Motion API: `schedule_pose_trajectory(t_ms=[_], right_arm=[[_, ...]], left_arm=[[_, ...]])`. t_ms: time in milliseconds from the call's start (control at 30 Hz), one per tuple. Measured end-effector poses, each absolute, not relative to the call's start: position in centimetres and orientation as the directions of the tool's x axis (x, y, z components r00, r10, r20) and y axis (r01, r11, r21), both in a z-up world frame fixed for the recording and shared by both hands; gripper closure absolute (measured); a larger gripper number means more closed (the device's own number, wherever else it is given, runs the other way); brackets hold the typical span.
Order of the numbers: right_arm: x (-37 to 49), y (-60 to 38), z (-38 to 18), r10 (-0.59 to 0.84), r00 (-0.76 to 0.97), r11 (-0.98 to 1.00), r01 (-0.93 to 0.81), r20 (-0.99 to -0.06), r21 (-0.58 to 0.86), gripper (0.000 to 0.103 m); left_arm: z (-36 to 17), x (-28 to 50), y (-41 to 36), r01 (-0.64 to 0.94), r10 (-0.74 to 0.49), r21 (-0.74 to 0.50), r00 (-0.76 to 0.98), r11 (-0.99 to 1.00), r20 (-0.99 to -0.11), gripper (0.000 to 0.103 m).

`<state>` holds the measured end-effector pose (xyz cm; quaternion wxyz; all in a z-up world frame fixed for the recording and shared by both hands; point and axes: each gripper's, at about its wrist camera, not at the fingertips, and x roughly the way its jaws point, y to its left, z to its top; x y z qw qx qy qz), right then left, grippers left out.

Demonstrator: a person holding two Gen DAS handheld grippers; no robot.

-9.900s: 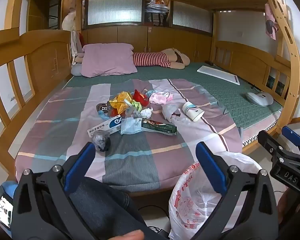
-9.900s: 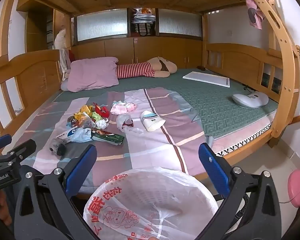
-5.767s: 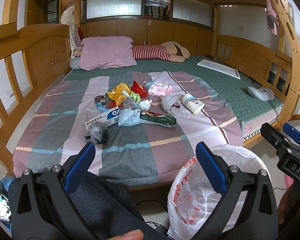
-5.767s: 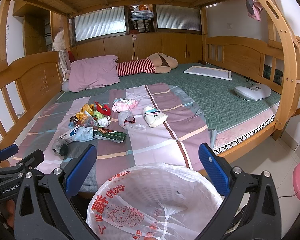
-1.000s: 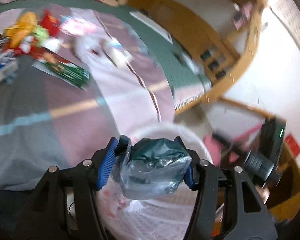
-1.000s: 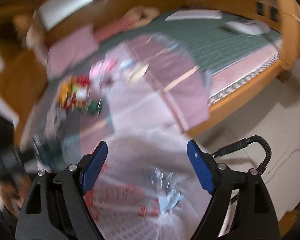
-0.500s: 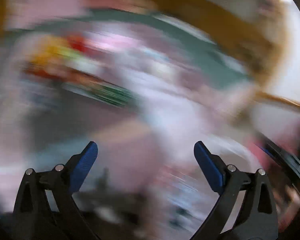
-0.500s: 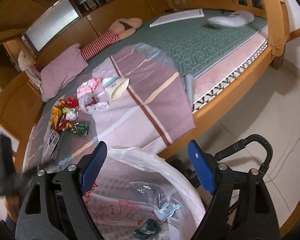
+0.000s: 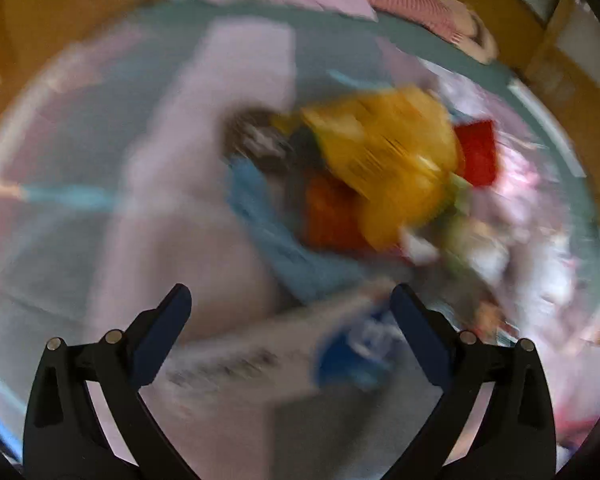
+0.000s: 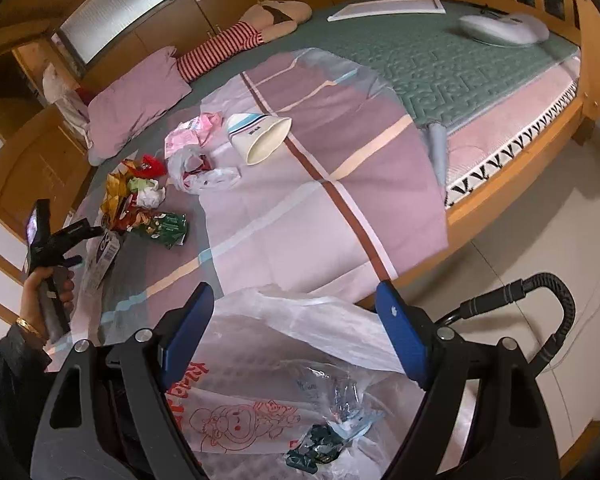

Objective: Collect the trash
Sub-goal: 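Carry both items over the white bag and open both grippers, then grasp the ointment box with the left gripper while the right grasps the green wrapper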

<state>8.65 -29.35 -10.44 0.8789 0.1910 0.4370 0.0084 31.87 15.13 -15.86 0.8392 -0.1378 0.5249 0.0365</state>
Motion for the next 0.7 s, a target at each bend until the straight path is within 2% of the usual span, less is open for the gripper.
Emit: schedule_pose_trajectory(t_ms=[133,233,300,433,500,567,700], right_arm=[[9.7,-28.1,-9.7,0.183,0.632,0.938,0.117,-0.753,0.326,0.021],[10.4,-26.8,-8.7,0.179,0.646,0.953,0.074,-0.742,0.295,0.021],[11.1,-26.0,-8.4,0.176,0.645,0.960,0.054,-0.744,0.274,0.021],[14.3,-23.7,-8.4,0.216,0.629,0.965,-0.021,-0.747,0.261,0.021],[16.4,-22.0,-8.6,0.234,0.612,0.967,-0.069,-0.755,0.244,0.020],[19.5,-19.7,-9.4,0.272,0.579,0.962,-0.133,-0.769,0.239,0.020],[24.4,-14.5,-11.5,0.271,0.520,0.953,-0.263,-0.810,0.150,0.020]], left_arm=[[-16.5,30.4,12.9,-0.120,-0.227,-0.285,0.354,0.951,-0.907,0.004],[-15.8,28.3,11.0,-0.044,-0.313,-0.349,0.349,0.936,-0.883,0.004],[-15.4,27.2,9.5,0.000,-0.320,-0.343,0.360,0.939,-0.876,0.004],[-14.9,24.8,7.4,0.038,-0.259,-0.267,0.403,0.963,-0.878,0.004],[-14.9,24.1,6.9,0.018,-0.199,-0.212,0.423,0.977,-0.884,0.004],[-15.3,23.9,7.3,-0.065,-0.142,-0.185,0.414,0.981,-0.899,0.004],[-15.7,23.2,11.1,-0.264,-0.153,-0.282,0.422,0.922,-0.894,0.004]])
